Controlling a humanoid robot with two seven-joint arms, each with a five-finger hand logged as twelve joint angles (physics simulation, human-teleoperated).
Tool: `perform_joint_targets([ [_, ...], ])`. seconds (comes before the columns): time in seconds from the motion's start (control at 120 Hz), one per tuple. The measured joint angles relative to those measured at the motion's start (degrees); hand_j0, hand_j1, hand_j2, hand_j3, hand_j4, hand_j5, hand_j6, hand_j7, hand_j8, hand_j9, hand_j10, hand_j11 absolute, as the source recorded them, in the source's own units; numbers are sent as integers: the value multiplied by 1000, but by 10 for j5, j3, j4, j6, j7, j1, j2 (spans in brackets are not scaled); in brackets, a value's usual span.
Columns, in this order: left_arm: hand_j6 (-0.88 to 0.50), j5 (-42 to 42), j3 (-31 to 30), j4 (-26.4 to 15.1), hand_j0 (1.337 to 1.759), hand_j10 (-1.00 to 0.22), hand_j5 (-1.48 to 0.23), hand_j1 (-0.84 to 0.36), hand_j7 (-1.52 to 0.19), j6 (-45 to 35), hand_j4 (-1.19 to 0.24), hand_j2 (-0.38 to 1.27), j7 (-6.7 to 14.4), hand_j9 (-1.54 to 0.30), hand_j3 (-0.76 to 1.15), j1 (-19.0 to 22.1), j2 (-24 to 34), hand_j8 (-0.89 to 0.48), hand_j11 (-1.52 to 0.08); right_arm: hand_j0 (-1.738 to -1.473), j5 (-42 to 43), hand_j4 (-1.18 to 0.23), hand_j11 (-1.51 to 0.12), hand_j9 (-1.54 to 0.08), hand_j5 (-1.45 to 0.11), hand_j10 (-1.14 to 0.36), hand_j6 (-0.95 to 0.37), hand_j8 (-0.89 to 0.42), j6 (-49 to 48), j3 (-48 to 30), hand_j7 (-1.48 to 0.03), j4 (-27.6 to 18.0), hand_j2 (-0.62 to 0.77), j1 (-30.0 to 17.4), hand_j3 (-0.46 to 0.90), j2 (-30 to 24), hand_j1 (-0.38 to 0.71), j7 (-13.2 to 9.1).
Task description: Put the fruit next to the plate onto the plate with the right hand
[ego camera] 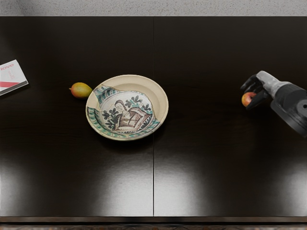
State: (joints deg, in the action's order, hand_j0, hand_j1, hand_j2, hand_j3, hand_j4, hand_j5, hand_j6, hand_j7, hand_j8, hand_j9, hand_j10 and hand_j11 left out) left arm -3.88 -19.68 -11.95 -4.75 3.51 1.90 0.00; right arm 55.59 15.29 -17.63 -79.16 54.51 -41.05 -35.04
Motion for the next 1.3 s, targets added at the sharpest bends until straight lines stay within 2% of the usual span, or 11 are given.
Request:
perform_joint_targets([
  [0.2, -233, 0, 0, 0, 1658, -233, -304, 69, -304, 0, -233, 47, 0, -304, 0, 0, 0, -233, -304, -1658, -13, -641, -864, -871, -874, -639, -601, -462, 0, -2, -851, -41, 365, 27, 0, 1, 255, 0],
  [0.35, -233, 0, 0, 0, 1658, -233, -304, 69, -304, 0, -233, 47, 0, -304, 0, 0, 0, -233, -304, -1658, -16, -642, -866, -873, -882, -635, -596, -457, 0, -9, -856, -56, 395, 37, 0, 24, 269, 0],
  [0.7, -233, 0, 0, 0, 1658, -233, -303, 69, -303, 0, -233, 46, 0, -303, 0, 0, 0, -233, -303, -1658, -17, -634, -866, -878, -903, -600, -565, -427, 0, -11, -860, -61, 424, 50, 1, 92, 306, 0],
  [0.75, -233, 0, 0, 0, 1658, -233, -303, 69, -303, 0, -233, 46, 0, -303, 0, 0, 0, -233, -303, -1658, -17, -634, -863, -875, -903, -593, -555, -419, 1, -11, -861, -61, 471, 52, 0, 100, 324, -1],
  [1.3, -233, 0, 0, 0, 1658, -233, -303, 69, -303, 0, -233, 46, 0, -303, 0, 0, 0, -233, -303, -1658, -9, -639, -860, -868, -898, -603, -563, -428, 6, -11, -861, -60, 459, 69, 0, 196, 319, 0],
])
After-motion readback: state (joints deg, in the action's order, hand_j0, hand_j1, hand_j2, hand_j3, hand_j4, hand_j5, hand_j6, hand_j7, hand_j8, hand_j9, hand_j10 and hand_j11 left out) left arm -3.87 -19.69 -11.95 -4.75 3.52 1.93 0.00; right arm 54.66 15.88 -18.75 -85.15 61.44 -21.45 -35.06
